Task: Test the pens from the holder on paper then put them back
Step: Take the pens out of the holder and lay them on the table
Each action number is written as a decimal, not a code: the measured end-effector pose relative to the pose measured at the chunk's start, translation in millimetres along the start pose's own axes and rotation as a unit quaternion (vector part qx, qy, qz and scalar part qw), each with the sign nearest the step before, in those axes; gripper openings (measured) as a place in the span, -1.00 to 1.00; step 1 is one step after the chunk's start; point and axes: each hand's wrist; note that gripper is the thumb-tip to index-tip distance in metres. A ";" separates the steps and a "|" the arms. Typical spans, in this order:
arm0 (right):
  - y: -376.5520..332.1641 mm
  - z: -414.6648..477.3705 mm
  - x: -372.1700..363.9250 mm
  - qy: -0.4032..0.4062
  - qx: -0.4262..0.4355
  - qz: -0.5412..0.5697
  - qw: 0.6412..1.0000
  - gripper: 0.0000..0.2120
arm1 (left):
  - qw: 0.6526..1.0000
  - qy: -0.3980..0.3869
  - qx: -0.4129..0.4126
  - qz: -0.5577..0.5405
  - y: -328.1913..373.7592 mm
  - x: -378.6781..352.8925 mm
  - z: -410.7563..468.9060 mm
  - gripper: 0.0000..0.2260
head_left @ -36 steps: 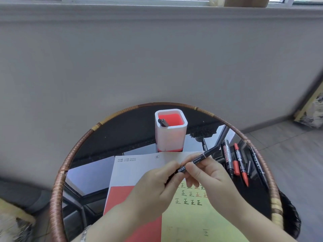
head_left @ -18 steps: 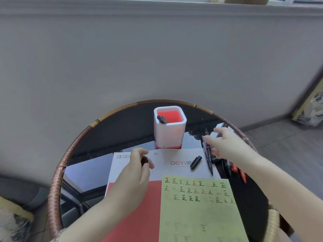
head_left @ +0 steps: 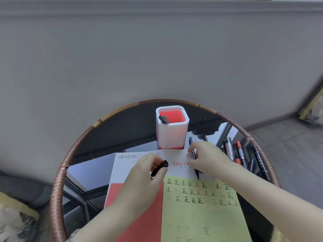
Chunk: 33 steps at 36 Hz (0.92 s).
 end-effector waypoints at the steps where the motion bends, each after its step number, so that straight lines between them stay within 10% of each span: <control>1: 2.8 1.2 0.6 0.002 0.003 -0.006 1.000 -0.74 | 1.000 0.001 -0.004 0.007 -0.7 -2.7 1.4 -0.92; 19: 34.5 -14.1 27.1 0.094 0.036 0.088 0.991 -0.80 | 0.975 -0.099 -0.030 0.194 23.4 -74.4 60.6 -0.78; 33: -53.2 11.2 49.3 0.193 0.218 0.099 0.952 -0.76 | 0.995 0.057 -0.051 0.063 -1.1 -0.3 25.8 -0.93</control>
Point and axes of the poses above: each hand's wrist, its own z-axis towards the middle knuckle, its own x-axis out of the back of the hand, y = z × x, and after that the axes turned 2 degrees about -x, right-handed
